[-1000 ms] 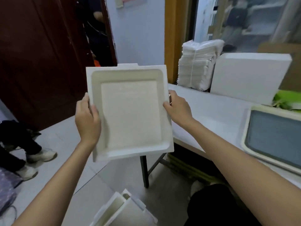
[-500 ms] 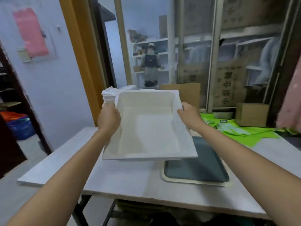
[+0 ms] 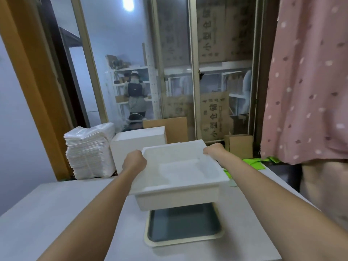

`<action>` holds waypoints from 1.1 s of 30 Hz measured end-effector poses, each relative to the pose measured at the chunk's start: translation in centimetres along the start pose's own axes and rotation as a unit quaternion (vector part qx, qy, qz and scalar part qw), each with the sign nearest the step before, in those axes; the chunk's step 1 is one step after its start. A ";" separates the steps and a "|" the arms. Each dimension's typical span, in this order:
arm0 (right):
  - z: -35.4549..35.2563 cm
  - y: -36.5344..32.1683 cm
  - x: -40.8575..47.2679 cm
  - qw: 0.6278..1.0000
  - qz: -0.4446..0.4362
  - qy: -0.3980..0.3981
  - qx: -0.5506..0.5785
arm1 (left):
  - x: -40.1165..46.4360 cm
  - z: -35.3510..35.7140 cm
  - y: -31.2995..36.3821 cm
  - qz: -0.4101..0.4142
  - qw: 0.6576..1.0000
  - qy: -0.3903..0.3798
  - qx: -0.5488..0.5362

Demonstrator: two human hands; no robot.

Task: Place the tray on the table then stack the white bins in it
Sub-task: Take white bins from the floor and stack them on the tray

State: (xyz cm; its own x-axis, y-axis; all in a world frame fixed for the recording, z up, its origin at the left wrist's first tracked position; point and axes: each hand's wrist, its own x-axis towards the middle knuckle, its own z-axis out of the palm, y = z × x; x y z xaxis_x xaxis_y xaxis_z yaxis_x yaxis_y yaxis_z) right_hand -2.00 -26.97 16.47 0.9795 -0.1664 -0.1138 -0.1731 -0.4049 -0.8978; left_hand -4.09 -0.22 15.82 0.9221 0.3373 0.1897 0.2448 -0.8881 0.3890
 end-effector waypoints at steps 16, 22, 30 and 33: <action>-0.3 0.2 -0.2 0.995 0.064 0.004 -0.080 | -3.3 -4.5 -1.1 -0.191 0.793 -0.170 -0.553; 2.2 0.7 -0.3 0.985 0.082 0.094 0.121 | -7.0 -1.2 -0.7 -0.310 0.614 0.001 -0.726; 4.8 1.1 -2.4 0.973 0.103 0.146 0.143 | -10.4 1.5 6.1 -0.318 0.695 0.055 -0.642; 4.1 2.3 -2.1 0.964 0.115 0.120 0.207 | -10.1 2.2 5.6 -0.311 0.706 0.044 -0.634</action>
State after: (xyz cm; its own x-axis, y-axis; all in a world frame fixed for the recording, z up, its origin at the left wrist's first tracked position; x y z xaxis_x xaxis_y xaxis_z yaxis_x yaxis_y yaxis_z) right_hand -4.05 -23.84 12.92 0.8592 -0.4320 -0.2741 -0.2791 0.0531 -0.9588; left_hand -11.41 -9.30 14.15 0.7182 0.6068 -0.3405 0.0774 0.4167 0.9057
